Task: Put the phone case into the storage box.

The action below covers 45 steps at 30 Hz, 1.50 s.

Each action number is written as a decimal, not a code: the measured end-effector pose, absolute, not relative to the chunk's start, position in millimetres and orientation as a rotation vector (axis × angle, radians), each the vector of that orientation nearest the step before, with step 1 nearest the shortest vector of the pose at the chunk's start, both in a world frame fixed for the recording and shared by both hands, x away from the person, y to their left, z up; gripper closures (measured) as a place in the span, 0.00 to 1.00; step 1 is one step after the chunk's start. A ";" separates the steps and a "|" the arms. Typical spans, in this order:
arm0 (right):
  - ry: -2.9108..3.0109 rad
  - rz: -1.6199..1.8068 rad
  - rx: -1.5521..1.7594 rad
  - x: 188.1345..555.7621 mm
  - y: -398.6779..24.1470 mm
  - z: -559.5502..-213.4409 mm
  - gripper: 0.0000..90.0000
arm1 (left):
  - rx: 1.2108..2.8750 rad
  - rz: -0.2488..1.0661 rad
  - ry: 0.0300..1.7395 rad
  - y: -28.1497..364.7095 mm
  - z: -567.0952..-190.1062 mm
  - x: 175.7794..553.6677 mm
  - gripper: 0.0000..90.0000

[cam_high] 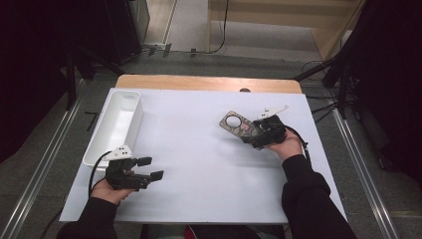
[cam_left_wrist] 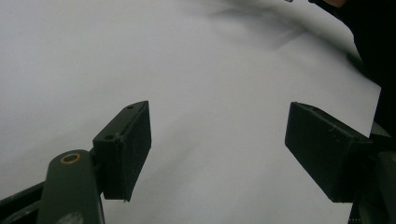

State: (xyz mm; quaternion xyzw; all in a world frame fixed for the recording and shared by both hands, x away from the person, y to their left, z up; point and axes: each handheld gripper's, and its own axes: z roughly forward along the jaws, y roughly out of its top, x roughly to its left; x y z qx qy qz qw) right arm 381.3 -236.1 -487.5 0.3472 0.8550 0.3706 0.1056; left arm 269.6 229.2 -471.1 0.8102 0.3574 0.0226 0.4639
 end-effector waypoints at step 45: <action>2.610 1.122 1.122 317.8 -213.2 -469.7 0.12 | 1.946 0.016 0.952 225.2 -466.5 269.8 0.25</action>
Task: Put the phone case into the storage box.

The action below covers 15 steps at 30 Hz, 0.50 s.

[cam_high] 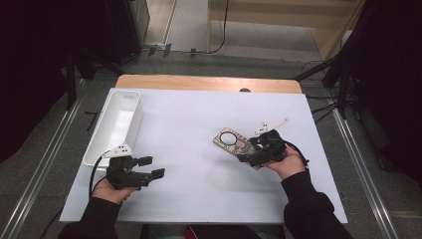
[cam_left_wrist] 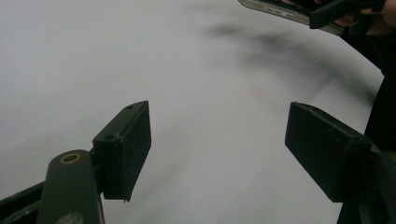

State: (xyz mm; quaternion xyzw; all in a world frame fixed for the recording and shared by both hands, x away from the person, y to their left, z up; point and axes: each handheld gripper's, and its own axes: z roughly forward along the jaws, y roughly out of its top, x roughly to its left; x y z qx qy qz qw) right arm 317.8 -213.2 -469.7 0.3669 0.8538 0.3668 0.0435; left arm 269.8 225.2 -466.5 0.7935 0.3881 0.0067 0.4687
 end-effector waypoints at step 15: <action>2.645 1.120 1.133 300.7 -205.4 -471.3 0.12 | 1.969 -0.008 0.931 215.5 -466.5 268.3 0.25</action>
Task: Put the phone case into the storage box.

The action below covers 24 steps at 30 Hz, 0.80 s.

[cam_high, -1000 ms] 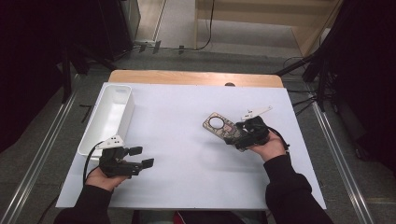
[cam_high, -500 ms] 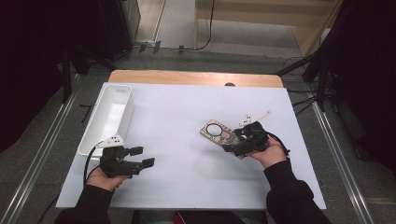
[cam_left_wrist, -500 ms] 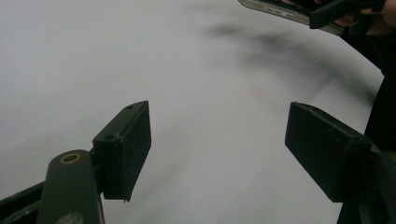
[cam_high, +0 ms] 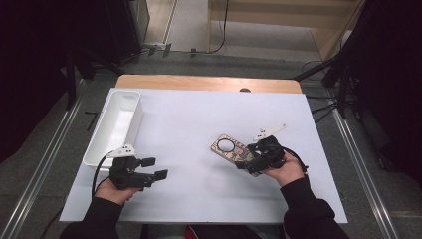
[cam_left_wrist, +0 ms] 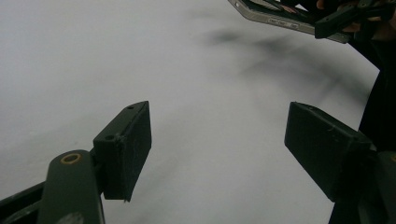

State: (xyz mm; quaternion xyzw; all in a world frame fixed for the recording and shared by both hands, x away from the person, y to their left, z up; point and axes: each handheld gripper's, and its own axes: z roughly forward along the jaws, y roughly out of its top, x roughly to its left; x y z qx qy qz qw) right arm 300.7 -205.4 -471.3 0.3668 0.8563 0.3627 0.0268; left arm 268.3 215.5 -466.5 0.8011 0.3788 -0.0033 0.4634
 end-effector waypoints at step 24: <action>2.695 1.120 1.178 282.6 -191.3 -473.3 0.12 | 1.995 -0.036 0.931 195.4 -460.6 271.2 0.25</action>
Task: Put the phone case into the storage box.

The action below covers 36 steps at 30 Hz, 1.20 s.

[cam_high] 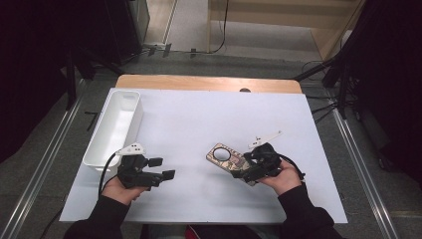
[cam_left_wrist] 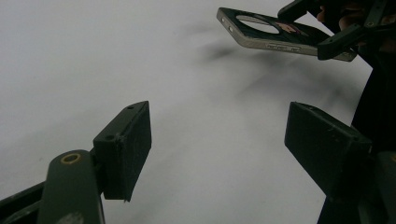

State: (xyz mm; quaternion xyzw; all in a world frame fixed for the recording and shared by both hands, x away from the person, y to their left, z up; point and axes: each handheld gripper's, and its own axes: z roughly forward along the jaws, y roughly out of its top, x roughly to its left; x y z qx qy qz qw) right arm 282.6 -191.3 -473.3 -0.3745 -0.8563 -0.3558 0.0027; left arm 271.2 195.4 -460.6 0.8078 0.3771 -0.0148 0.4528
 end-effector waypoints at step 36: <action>-2.500 -1.111 -1.351 328.9 -173.3 -469.6 0.12 | 2.003 -0.128 0.977 163.0 -446.4 318.1 0.26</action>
